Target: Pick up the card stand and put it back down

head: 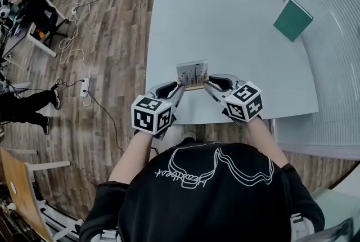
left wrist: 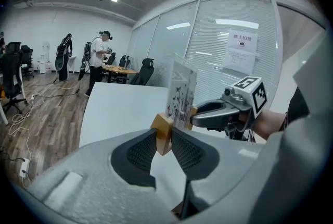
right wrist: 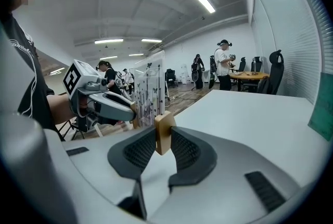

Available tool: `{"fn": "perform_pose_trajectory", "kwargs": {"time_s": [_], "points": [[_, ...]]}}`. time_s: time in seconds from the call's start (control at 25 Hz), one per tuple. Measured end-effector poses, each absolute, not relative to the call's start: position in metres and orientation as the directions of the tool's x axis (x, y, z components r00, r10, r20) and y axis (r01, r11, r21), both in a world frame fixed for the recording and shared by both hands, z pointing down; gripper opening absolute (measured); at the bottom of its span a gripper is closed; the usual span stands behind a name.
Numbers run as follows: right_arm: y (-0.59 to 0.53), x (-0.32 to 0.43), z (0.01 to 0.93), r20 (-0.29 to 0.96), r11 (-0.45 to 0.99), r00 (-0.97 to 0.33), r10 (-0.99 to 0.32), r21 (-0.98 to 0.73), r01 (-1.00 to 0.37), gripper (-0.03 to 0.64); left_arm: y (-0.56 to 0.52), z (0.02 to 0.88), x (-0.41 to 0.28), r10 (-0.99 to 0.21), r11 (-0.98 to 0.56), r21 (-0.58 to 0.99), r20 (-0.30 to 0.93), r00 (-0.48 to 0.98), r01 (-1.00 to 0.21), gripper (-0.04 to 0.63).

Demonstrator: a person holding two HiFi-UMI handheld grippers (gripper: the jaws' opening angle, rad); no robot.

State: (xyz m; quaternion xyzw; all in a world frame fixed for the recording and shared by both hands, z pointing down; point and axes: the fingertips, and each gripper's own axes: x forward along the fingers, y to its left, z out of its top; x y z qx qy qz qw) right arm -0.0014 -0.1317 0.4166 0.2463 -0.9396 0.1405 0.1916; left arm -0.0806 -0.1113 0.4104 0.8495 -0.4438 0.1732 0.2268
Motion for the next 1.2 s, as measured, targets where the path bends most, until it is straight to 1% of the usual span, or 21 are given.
{"fn": "perform_pose_trajectory", "kwargs": {"time_s": [0.08,0.24,0.32,0.72,1.0,1.2], "points": [[-0.144,-0.002,0.428,0.436,0.832,-0.797,-0.419,-0.167,-0.529,0.094,-0.123,0.421,-0.081,-0.666,-0.513,0.221,0.507,0.547,-0.829,0.097],[-0.167,-0.017,0.408,0.458,0.815,-0.775,-0.435,-0.165,-0.555,0.092,-0.147,0.401,-0.096,-0.643,-0.540,0.211,0.521,0.561,-0.815,0.097],[-0.177,-0.020,0.412,0.462,0.809,-0.769,-0.442,-0.166,-0.564,0.093,-0.158,0.405,-0.099,-0.631,-0.549,0.220,0.524,0.572,-0.806,0.097],[-0.220,-0.018,0.458,0.489,0.796,-0.739,-0.464,-0.135,-0.589,0.091,-0.200,0.453,-0.097,-0.575,-0.597,0.214,0.558,0.598,-0.773,0.097],[-0.240,-0.014,0.499,0.551,0.772,-0.700,-0.454,-0.149,-0.618,0.087,-0.220,0.493,-0.091,-0.522,-0.623,0.194,0.618,0.587,-0.758,0.097],[-0.249,-0.012,0.522,0.570,0.763,-0.689,-0.448,-0.159,-0.627,0.087,-0.231,0.518,-0.090,-0.485,-0.634,0.192,0.656,0.579,-0.749,0.097]]}}
